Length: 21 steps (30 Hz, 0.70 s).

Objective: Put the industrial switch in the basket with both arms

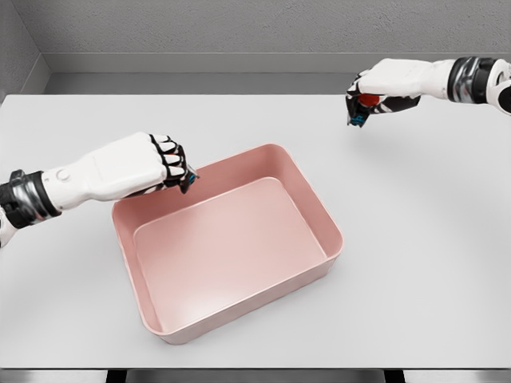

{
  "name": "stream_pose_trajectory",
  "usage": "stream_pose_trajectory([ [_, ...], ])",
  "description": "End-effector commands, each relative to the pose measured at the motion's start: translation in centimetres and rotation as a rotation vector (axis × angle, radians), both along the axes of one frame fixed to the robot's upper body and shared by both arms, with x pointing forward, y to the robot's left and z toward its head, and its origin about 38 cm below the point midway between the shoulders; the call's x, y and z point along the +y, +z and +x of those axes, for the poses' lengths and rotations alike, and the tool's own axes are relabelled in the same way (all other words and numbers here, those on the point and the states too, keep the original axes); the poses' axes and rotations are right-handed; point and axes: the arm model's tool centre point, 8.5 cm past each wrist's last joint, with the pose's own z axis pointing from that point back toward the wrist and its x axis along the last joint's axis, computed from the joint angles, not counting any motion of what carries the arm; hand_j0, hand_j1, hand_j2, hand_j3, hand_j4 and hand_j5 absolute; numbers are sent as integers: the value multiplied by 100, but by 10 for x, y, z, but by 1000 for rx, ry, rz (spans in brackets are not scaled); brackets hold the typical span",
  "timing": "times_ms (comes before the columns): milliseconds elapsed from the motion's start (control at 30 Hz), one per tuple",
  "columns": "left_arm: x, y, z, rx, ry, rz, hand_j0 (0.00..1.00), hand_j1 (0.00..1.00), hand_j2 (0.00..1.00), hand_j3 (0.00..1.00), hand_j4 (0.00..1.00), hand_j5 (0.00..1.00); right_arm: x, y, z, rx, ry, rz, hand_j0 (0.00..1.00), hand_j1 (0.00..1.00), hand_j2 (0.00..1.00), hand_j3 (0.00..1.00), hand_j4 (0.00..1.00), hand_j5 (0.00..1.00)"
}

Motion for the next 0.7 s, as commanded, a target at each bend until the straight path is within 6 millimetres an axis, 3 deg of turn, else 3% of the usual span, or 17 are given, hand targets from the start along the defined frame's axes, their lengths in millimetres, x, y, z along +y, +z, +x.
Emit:
stream_pose_trajectory([
  [0, -6, -1, 0, 7, -9, -22, 35, 35, 35, 35, 35, 35, 11, 7, -5, -20, 39, 3, 45, 45, 45, 45, 45, 45],
  [467, -42, -30, -12, 84, -93, -50, 35, 35, 35, 35, 35, 35, 39, 16, -33, -66, 173, -14, 45, 45, 45, 45, 45, 45],
  [667, -42, -42, -18, 115, -94, -42, 35, 35, 35, 35, 35, 35, 51, 20, -49, -76, 234, -1, 43, 43, 43, 43, 43, 43],
])
